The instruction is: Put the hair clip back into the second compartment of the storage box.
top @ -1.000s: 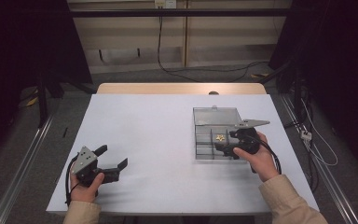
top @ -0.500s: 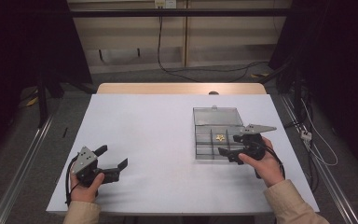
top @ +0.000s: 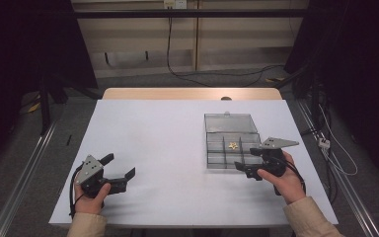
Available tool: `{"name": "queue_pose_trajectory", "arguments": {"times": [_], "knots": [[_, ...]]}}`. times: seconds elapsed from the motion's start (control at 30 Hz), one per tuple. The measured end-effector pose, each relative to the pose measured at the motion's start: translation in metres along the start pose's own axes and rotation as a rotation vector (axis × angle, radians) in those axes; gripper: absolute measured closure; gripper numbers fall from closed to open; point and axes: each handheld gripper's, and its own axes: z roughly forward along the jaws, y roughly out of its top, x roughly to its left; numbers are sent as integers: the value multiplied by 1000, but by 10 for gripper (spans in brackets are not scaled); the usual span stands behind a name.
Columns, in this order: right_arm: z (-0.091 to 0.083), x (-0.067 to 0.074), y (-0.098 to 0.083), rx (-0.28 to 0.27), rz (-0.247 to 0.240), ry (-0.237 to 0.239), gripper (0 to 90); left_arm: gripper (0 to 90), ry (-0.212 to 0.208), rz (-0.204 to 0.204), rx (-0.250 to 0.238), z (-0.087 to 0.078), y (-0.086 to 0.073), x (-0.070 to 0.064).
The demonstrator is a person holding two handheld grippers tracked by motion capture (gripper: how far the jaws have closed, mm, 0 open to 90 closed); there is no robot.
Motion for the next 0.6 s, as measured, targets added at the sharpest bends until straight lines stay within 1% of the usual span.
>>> {"name": "queue_pose_trajectory", "arguments": {"times": [0.13,0.23,0.6], "knots": [[-3,1,-3,-8,2,3,160,48,1,-6,-5,0,0,0],[-5,2,-5,-9,-11,-1,160,48,1,-4,-4,0,0,0],[-10,6,-15,-15,-18,4,161,48,0,0,-1,0,0,-1]]}}
